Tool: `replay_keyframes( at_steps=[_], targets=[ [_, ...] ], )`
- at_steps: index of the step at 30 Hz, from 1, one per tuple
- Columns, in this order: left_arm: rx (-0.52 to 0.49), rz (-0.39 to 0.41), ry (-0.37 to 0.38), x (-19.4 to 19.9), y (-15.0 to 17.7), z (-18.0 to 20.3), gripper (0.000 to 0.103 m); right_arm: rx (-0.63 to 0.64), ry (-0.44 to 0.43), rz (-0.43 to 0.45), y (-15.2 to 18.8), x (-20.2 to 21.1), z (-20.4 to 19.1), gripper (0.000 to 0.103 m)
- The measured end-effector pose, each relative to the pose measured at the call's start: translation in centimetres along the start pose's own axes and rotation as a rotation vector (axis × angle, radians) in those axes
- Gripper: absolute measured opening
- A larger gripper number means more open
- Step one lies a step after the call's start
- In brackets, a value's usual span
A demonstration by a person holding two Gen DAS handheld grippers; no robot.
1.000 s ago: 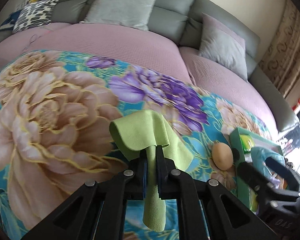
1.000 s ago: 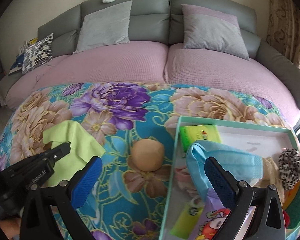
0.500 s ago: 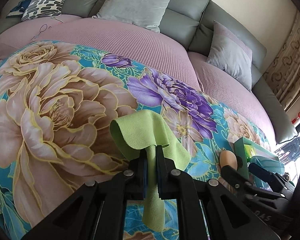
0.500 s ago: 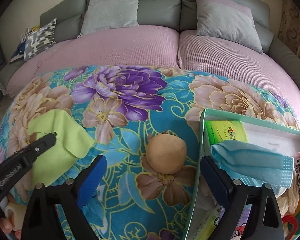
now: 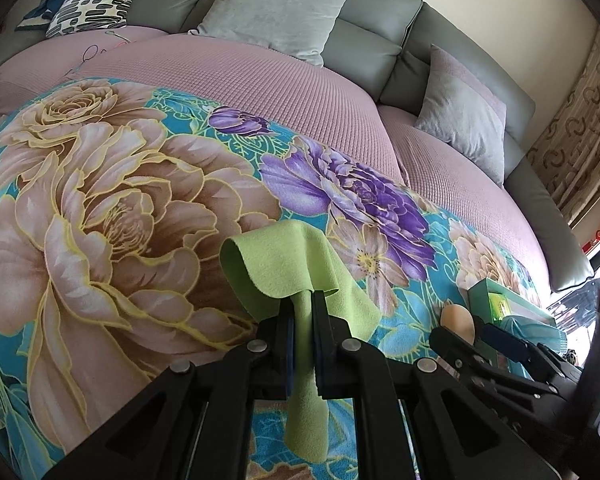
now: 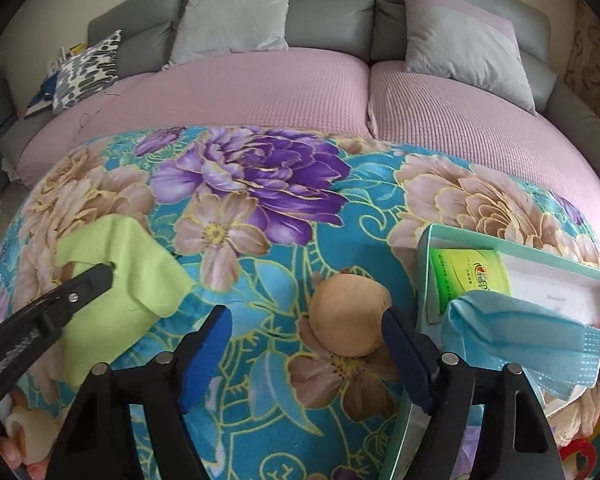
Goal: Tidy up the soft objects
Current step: 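Grasp the round tan sponge ball with the right gripper while the left gripper holds the cloth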
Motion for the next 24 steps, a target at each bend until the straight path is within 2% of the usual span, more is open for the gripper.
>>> replay_keyframes(
  at_steps=[3, 7, 9, 12, 16, 24],
  targets=[
    [0.000, -0.001, -0.001, 0.0, 0.0, 0.0, 0.008, -0.009, 0.030, -0.034, 0.0, -0.9, 0.3, 0.077],
    [0.001, -0.004, -0.006, 0.0, 0.0, -0.1, 0.008, 0.010, 0.057, -0.034, -0.4, -1.4, 0.2, 0.071],
    [-0.001, -0.005, -0.007, 0.0, 0.0, -0.1, 0.008, 0.029, 0.077, -0.050, -0.3, -2.1, 0.1, 0.064],
    [0.000, -0.007, -0.009, -0.1, 0.0, -0.2, 0.008, 0.017, 0.073, -0.050, -0.3, -2.6, 0.4, 0.060],
    [0.002, -0.008, -0.011, -0.1, 0.0, -0.3, 0.008, 0.000, 0.086, -0.048, -0.5, -2.5, 1.0, 0.048],
    [-0.010, -0.002, -0.017, 0.1, 0.0, 0.2, 0.008, -0.006, 0.079, -0.016, -0.1, -1.3, 1.0, 0.047]
  ],
)
Point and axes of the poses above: each gripper's, at about its wrist camera, not at the fingertips, and x roughly against the way its jaws point, z to its right, y to its underside, the point moved 8 cm from there along -x, roughly the way its jaws point, and after that the axes turned 10 degrees about y, right-handed, at the moved point
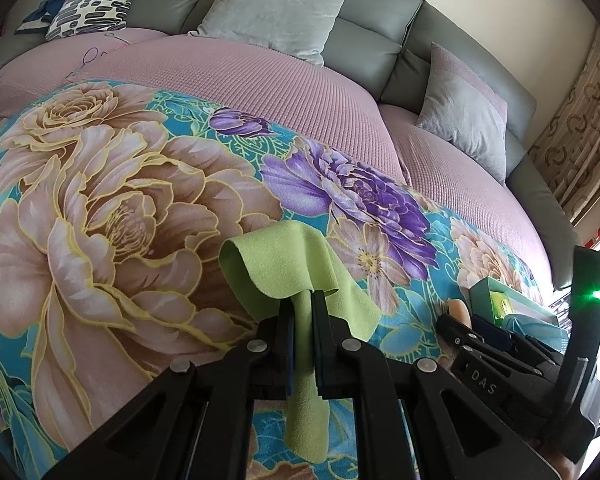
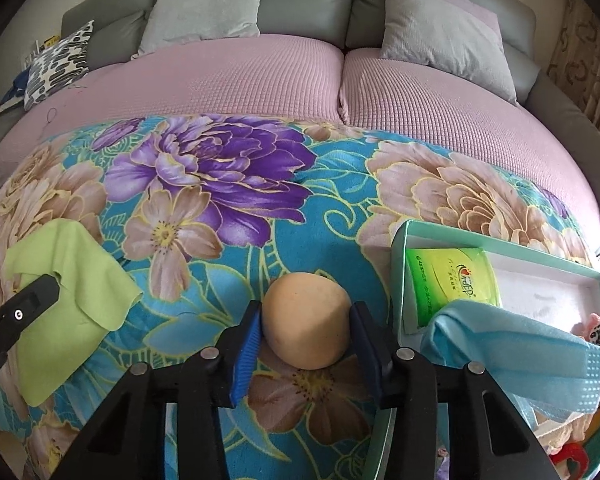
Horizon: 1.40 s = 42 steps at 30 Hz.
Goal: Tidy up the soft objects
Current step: 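Grasp the round tan sponge ball with the right gripper while the left gripper holds the cloth, then carry the green cloth and sponge ball over the white tray with both grippers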
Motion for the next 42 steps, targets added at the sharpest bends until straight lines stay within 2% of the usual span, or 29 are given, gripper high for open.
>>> replay_keyframes(
  at_steps=[8, 15, 21, 26, 36, 42],
  targets=[
    [-0.046, 0.015, -0.006, 1.1, 0.1, 1.7, 0.008, -0.017, 0.005, 0.049, 1.3, 3.1, 0.7, 0.047],
    [-0.125, 0.015, -0.003, 2.3, 1.2, 4.6, 0.008, -0.069, 0.013, 0.085, 2.3, 6.3, 3.2, 0.047],
    [-0.204, 0.021, 0.075, 3.7, 2.4, 9.1, 0.008, -0.140, 0.039, 0.131, 4.5, 10.5, 7.2, 0.047],
    [-0.299, 0.011, 0.159, 4.3, 4.1, 14.0, 0.008, -0.208, 0.130, 0.136, 6.7, 12.3, 12.2, 0.047],
    [-0.455, -0.055, 0.275, 3.6, 8.3, 22.3, 0.008, -0.347, 0.169, 0.112, 10.1, 12.2, 20.5, 0.047],
    [-0.528, -0.092, 0.306, 2.3, 10.7, 26.4, 0.008, -0.397, 0.161, 0.104, 11.4, 11.7, 23.2, 0.047]
  ],
)
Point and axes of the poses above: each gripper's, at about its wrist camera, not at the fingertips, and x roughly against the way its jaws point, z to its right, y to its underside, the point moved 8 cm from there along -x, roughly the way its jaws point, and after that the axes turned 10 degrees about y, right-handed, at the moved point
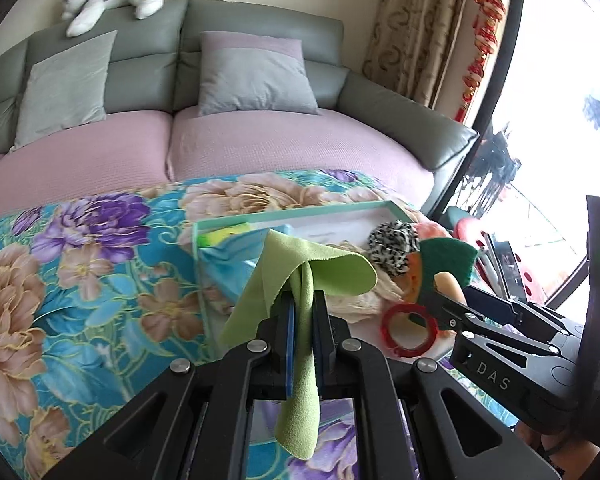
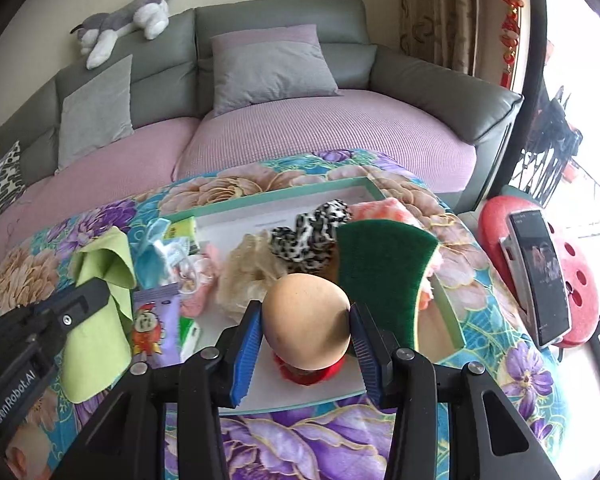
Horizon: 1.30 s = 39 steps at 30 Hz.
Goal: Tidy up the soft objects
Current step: 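Carry the green cloth and sponge ball over the white tray with both grippers, then open both grippers to drop the cloth and sponge ball into the tray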
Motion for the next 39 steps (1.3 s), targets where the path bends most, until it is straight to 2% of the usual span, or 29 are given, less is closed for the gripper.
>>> replay_keyframes(
  at_steps=[9, 14, 15, 16, 18, 24, 31, 33, 34, 36, 39],
  targets=[
    [-0.044, -0.025, 0.006, -2.8, -0.4, 2.5, 0.008, -0.016, -0.058, -0.025, 0.6, -1.4, 0.7, 0.047],
    [-0.024, -0.035, 0.017, -3.6, -0.3, 2.2, 0.010, -0.034, -0.072, -0.029, 0.6, -1.7, 1.0, 0.048],
    [-0.024, -0.043, 0.016, -3.7, -0.1, 2.2, 0.015, -0.037, -0.072, -0.029, 0.6, -1.7, 1.0, 0.048],
    [-0.026, -0.048, 0.009, -3.8, 0.0, 2.1, 0.026, -0.038, -0.074, -0.029, 0.6, -1.7, 1.1, 0.048],
    [-0.031, -0.045, 0.003, -3.5, 0.0, 2.1, 0.041, -0.037, -0.077, -0.030, 0.6, -1.7, 1.0, 0.048],
    [-0.028, -0.033, -0.003, -2.3, -0.2, 1.7, 0.047, -0.021, -0.086, -0.030, 0.6, -1.8, 0.4, 0.048],
    [0.023, -0.014, -0.079, -0.5, -0.3, -1.1, 0.058, 0.021, -0.098, -0.014, 0.6, -1.5, -1.2, 0.048],
    [0.041, -0.019, -0.106, -0.3, 0.0, -2.2, 0.060, 0.031, -0.106, -0.014, 0.6, -1.4, -1.7, 0.052],
    [0.047, -0.022, -0.117, -0.3, 0.1, -2.6, 0.062, 0.043, -0.099, -0.010, 0.7, -1.3, -1.9, 0.062],
    [0.067, -0.029, -0.144, -0.1, 0.5, -3.6, 0.069, 0.063, -0.077, -0.008, 0.8, -1.3, -2.1, 0.071],
    [0.091, -0.033, -0.162, 0.2, 1.1, -4.6, 0.077, 0.080, -0.065, -0.008, 0.8, -1.2, -2.4, 0.071]
  ],
)
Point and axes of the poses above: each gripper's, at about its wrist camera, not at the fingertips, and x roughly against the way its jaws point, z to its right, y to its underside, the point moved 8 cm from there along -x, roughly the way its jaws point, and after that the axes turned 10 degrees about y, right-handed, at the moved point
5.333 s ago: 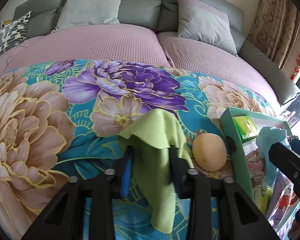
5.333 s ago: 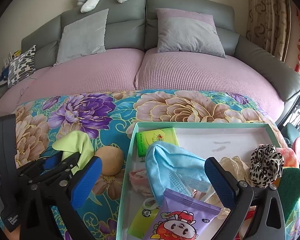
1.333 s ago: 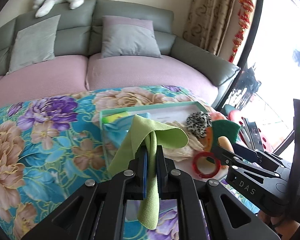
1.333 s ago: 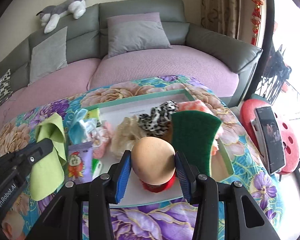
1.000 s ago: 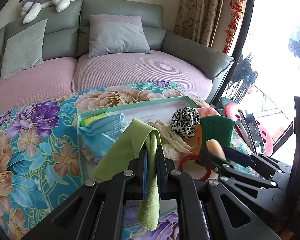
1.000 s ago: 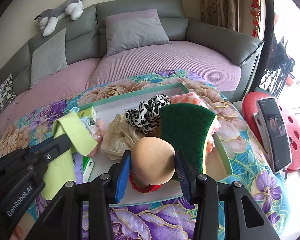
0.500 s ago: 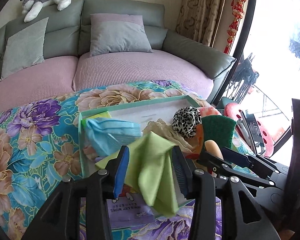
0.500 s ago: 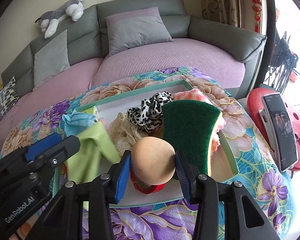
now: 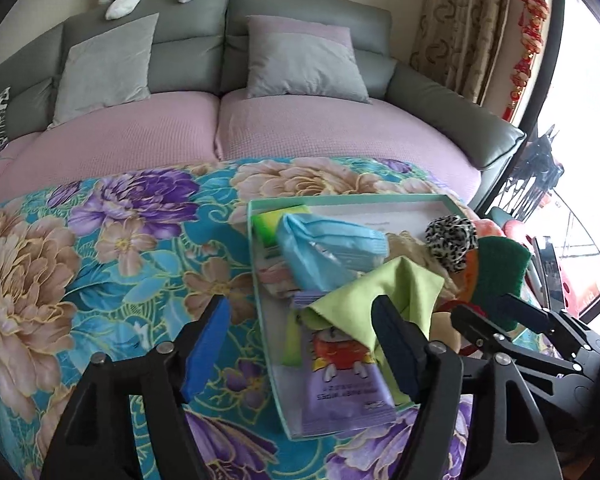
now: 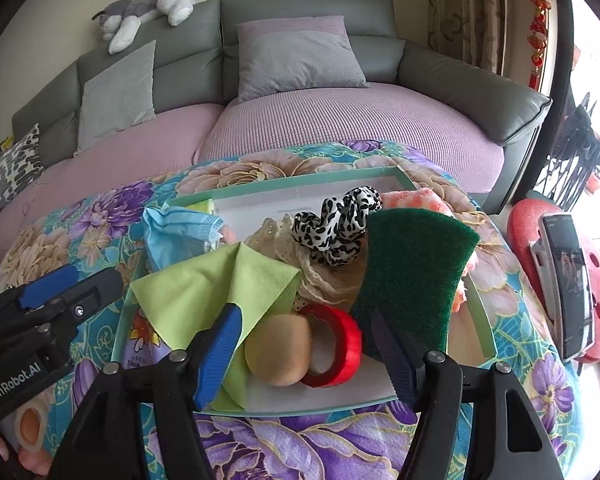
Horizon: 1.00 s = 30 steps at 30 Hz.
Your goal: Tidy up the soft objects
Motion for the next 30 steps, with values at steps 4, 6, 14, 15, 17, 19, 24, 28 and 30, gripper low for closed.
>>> replay_keyframes(
  at_steps=[4, 6, 14, 15, 17, 19, 24, 28, 30],
  targets=[
    [0.024, -0.003, -0.041, 0.3, 0.8, -1.5, 0.093, 0.016, 0.009, 0.000, 0.1, 0.3, -0.4, 0.075],
    [0.044, 0.005, -0.068, 0.7, 1.1, -2.3, 0.093, 0.026, 0.003, 0.001, 0.2, 0.5, -0.7, 0.082],
    [0.081, 0.012, -0.146, 2.9, 3.1, -5.0, 0.096, 0.065, -0.003, -0.012, 1.7, 2.0, -2.7, 0.092],
    [0.084, 0.015, -0.146, 3.3, 3.3, -5.2, 0.096, 0.068, 0.001, -0.012, 1.9, 2.2, -2.8, 0.097],
    [0.088, 0.016, -0.149, 4.0, 3.9, -5.5, 0.096, 0.064, 0.006, -0.010, 2.3, 2.9, -2.9, 0.102],
    [0.090, 0.012, -0.159, 4.7, 4.6, -5.9, 0.096, 0.060, -0.001, -0.009, 2.7, 3.4, -3.0, 0.103],
    [0.099, -0.005, -0.169, 5.8, 6.6, -6.5, 0.096, 0.076, 0.008, -0.030, 4.5, 4.2, -3.4, 0.103],
    [0.092, -0.034, -0.170, 6.3, 8.2, -6.3, 0.096, 0.088, 0.013, -0.056, 6.3, 4.5, -3.5, 0.103],
    [0.086, -0.038, -0.161, 6.6, 8.7, -5.9, 0.096, 0.093, 0.013, -0.065, 7.0, 4.7, -3.6, 0.103]
  ],
)
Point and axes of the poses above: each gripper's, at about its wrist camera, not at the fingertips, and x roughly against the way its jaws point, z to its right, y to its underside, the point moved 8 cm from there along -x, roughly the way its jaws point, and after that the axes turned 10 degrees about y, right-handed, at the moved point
